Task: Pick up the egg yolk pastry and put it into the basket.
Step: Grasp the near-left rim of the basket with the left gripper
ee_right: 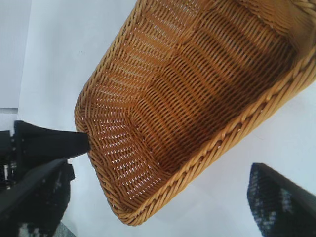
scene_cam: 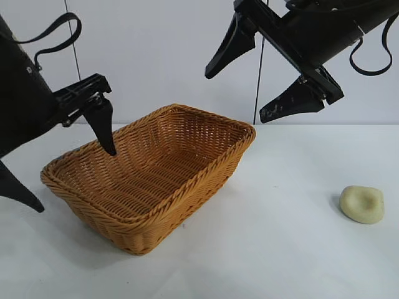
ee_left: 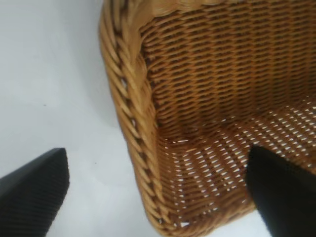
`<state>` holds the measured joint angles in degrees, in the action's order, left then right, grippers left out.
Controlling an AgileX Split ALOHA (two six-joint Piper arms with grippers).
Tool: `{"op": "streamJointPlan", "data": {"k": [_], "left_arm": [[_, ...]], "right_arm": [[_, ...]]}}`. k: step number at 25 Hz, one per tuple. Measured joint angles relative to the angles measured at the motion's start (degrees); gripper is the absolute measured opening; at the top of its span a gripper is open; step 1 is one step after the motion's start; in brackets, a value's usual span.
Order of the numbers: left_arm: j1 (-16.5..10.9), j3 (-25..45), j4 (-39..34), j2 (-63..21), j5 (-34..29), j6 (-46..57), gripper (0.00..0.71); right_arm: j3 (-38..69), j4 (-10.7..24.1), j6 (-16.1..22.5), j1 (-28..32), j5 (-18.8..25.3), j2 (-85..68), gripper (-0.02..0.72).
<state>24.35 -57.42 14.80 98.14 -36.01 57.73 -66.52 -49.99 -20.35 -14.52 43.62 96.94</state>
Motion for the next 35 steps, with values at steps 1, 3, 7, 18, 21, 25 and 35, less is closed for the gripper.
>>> {"op": "streamJointPlan", "data": {"k": [1,3,7,18,21,25,35], "left_arm": [[0.1,0.0,0.2,1.0,0.4,0.1,0.696],[0.2,0.0,0.3,3.4,0.7,0.7,0.696],[0.3,0.0,0.4,7.3,3.3,1.5,0.696],[0.3,0.0,-5.2,8.4,6.3,6.6,0.696],[0.3,0.0,-6.7,8.4,6.3,8.1,0.680],[0.3,0.0,-7.0,8.4,6.3,8.9,0.631],[0.3,0.0,-7.0,8.4,6.3,9.2,0.356]], "right_arm": [[0.0,0.0,0.0,0.0,0.0,0.0,0.695],[0.0,0.0,0.0,0.0,0.0,0.0,0.695],[0.0,0.0,0.0,0.0,0.0,0.0,0.695],[0.0,0.0,0.0,0.0,0.0,0.0,0.695],[0.0,0.0,0.0,0.0,0.0,0.0,0.695],[0.0,0.0,0.0,0.0,0.0,0.0,0.695],[0.0,0.0,0.0,0.0,0.0,0.0,0.695]]}}
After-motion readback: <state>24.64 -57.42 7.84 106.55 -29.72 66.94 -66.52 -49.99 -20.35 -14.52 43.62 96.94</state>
